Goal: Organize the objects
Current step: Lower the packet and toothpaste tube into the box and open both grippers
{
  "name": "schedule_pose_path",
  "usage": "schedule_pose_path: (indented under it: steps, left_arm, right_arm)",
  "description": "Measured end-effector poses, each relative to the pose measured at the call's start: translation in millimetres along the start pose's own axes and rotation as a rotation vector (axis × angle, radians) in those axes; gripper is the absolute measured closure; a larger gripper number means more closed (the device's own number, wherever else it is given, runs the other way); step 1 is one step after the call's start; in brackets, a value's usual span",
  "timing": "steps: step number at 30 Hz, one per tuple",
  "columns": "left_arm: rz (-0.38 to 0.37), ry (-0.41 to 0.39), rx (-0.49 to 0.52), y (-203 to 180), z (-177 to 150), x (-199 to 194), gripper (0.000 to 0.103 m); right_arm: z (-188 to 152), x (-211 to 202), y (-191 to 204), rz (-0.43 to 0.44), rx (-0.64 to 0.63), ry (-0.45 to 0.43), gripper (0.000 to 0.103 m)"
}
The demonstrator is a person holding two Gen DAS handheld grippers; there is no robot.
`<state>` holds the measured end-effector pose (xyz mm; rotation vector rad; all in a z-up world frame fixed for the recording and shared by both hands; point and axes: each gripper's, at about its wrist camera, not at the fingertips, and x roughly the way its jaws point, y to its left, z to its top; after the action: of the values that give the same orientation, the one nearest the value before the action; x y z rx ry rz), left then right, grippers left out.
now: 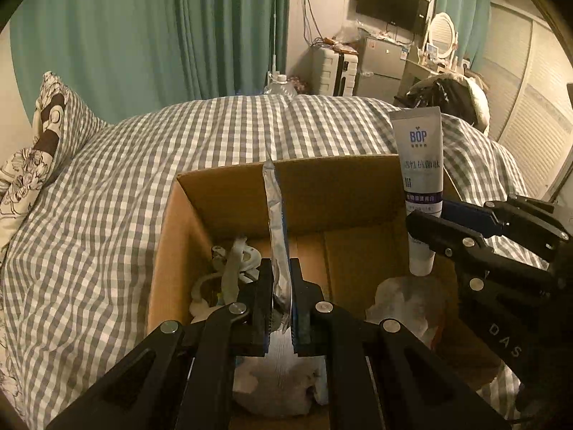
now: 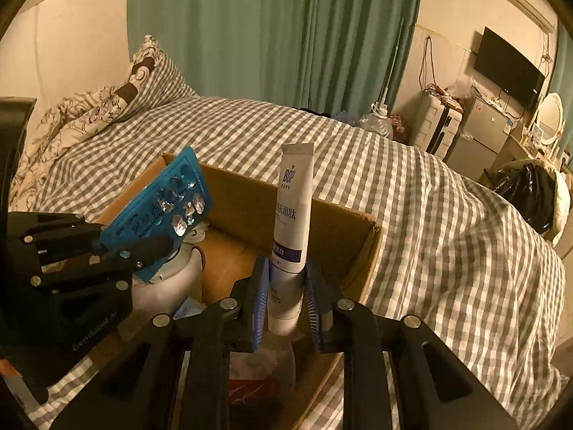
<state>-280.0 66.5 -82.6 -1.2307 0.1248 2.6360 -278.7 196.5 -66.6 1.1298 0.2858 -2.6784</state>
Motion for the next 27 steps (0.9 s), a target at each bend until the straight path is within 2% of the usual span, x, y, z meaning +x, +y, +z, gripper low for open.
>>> schedule_pose_path:
  steps: [3, 5, 7, 8, 10, 11, 12, 14, 17, 21, 26, 27]
  left_arm:
    - [0.006, -0.003, 0.014, -2, 0, -2, 0.094]
    - [0.009, -0.004, 0.021, -4, -1, -4, 0.093]
    - [0.018, -0.004, 0.028, -5, -1, -8, 0.091]
    - [0.023, -0.005, 0.03, -6, 0, -11, 0.089]
    - [0.034, -0.007, 0.029, -6, 0, -15, 0.083]
    - [0.04, -0.01, 0.028, -6, 0, -19, 0.073]
    - [0.049, -0.018, 0.025, -6, 1, -24, 0.059]
    - [0.065, -0.04, 0.017, -6, 2, -33, 0.044]
    - [0.066, -0.078, 0.001, -6, 8, -54, 0.042]
    - [0.074, -0.138, -0.017, -6, 17, -86, 0.022]
    - [0.05, -0.245, -0.038, -12, 25, -134, 0.016]
    - [0.047, -0.265, -0.039, -14, 27, -145, 0.012]
  right_arm:
    - [0, -4, 0, 0.0, 0.006, -0.011, 0.083]
    - [1, -7, 0, -0.008, 0.014, -0.021, 0.077]
    - [2, -13, -2, -0.013, 0.031, -0.033, 0.054]
    - [3, -15, -3, -0.014, 0.036, -0.042, 0.051]
    - [4, -24, -5, -0.022, 0.053, -0.058, 0.048]
    - [5, -28, -7, -0.025, 0.059, -0.063, 0.047]
    - [5, -33, -8, -0.03, 0.067, -0.071, 0.043]
    - [7, -45, -10, -0.049, 0.086, -0.094, 0.036]
    - [9, -67, -15, -0.072, 0.114, -0.128, 0.029]
    - [11, -100, -21, -0.093, 0.142, -0.172, 0.02]
    - [7, -153, -24, -0.133, 0.145, -0.237, 0.013]
    - [5, -164, -24, -0.142, 0.146, -0.25, 0.012]
